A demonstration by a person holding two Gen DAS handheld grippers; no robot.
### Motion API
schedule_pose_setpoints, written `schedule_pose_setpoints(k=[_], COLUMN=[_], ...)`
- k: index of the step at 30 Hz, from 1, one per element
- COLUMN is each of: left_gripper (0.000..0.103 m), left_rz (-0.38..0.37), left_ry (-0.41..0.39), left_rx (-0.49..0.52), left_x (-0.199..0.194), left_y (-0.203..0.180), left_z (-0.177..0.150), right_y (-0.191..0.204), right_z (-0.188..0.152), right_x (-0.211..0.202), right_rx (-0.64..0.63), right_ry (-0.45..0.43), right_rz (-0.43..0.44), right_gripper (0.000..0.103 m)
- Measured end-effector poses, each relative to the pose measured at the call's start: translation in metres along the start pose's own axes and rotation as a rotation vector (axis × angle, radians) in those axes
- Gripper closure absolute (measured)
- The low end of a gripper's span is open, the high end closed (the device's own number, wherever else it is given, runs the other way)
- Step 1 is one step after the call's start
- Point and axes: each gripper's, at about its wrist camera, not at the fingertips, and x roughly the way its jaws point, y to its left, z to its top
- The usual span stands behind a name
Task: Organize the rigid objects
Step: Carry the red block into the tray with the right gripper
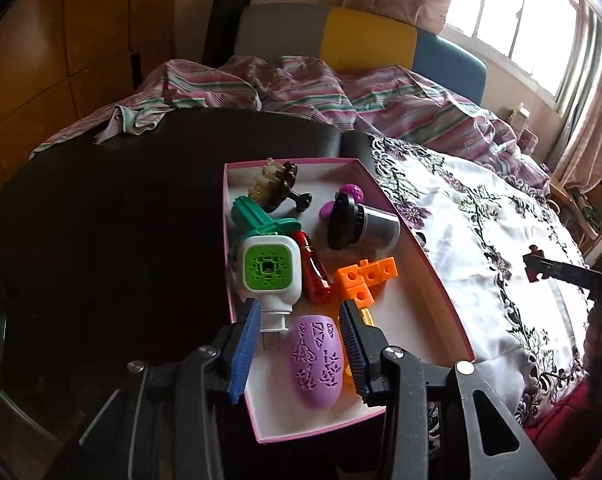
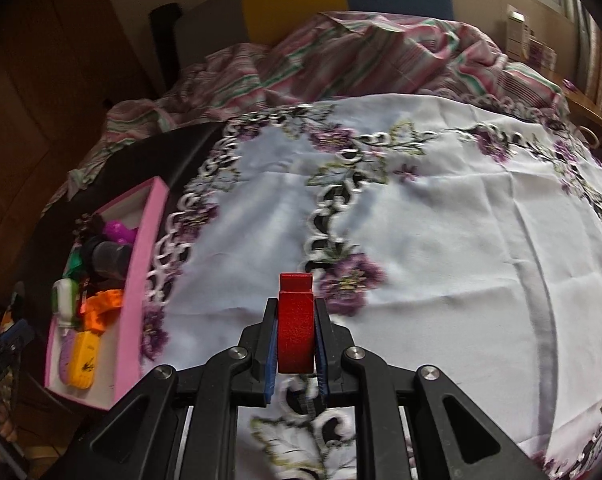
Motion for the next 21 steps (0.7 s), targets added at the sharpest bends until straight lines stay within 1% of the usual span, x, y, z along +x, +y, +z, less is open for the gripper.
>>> schedule_pose_setpoints(k=[2,7,9,12,16,17,21], left_gripper=[0.061,0.061,0.061,0.061,0.061,0.061,0.061], left_rz=[0.0,0.001,0.003,0.011,0.019,0.021,0.024], left_ry=[-0.002,0.0,0.004,0.003,0.0,0.0,0.003], left_rx=[-0.005,-0.027,-0.039,-0.061,-0.092,-0.097,-0.106], left_x=[-0.002,-0.003,-0.003,-0.003,-0.004,-0.004,-0.003], left_y=[0.002,0.01,0.015,0.023,0.034,0.036,0.041], left_z=[-0.001,-0.003,-0.005,-0.006,-0.008,-0.008,-0.01], right_y=[0.018,0.081,0.11,0.143,0.173,0.182,0.201], right_z=[-0.001,-0.003,-0.005,-0.008,-0.014,-0.017,-0.023], right_x=[-0.003,-0.01,-0.011,-0.009,-0.002,0.003,0.021], right_rx=[-0.03,-0.159,-0.218,-0.287,-0.359,-0.382,-0.426], right_ry=[-0.002,-0.004,0.002,0.024,0.065,0.089,0.142], right_rz=[0.032,0.136,0.18,0.226,0.249,0.252,0.231], right_gripper=[0.089,0.089,0.089,0.089,0.089,0.089,0.089])
